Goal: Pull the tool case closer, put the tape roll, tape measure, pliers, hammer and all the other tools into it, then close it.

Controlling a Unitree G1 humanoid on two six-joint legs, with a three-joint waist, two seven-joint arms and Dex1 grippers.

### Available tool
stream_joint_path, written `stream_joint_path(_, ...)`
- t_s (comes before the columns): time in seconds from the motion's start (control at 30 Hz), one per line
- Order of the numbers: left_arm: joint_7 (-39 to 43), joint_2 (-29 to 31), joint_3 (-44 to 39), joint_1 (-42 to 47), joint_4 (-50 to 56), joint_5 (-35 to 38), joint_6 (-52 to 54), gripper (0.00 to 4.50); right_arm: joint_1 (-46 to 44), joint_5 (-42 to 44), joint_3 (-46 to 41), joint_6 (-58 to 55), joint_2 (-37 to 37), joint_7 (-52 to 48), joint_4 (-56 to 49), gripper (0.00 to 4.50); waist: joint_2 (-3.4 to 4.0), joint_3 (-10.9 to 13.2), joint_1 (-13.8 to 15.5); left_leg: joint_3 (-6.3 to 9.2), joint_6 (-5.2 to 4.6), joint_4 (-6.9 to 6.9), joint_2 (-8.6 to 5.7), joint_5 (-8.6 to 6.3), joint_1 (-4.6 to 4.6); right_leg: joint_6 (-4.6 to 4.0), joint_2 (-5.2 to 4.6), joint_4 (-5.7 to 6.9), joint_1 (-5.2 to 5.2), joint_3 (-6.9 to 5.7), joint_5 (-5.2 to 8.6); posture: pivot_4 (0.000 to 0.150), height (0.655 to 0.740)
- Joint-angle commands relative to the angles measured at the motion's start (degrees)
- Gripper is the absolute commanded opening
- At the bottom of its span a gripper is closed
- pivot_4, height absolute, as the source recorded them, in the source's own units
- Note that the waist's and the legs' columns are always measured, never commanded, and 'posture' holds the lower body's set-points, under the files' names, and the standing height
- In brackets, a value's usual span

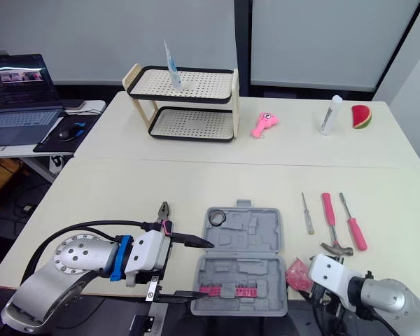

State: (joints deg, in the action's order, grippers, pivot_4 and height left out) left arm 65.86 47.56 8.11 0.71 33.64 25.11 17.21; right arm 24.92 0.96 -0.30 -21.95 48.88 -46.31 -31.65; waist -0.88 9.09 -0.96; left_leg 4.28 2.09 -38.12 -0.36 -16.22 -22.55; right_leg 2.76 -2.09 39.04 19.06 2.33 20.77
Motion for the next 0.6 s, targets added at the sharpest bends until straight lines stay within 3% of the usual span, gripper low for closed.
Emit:
stream_joint_path(0.03, 0.3, 0.0, -0.1, 0.3, 1.4, 0.8, -0.4, 4.50, 0.9, 3.6, -3.9, -1.2, 1.3, -2.6, -4.2, 4.44, 0.01, 0.0, 0.0, 0.00, 0.00, 0.00, 0.00, 0.00, 0.00, 0.00, 0.00, 0.01, 0.00, 0.00, 0.00, 0.150, 0.7290)
stream_joint_path(0.6, 0.5, -0.3, 0.8, 1.3, 1.0, 0.6, -0.4, 4.50, 1.3, -4.3, 4.1, -4.5, -4.1, 6.5, -3.0, 4.44, 0.02, 0.0, 0.0, 0.02, 0.00, 0.01, 0.00, 0.00, -0.01, 0.00, 0.01, 0.01, 0.02, -0.01, 0.00, 0.150, 0.7290)
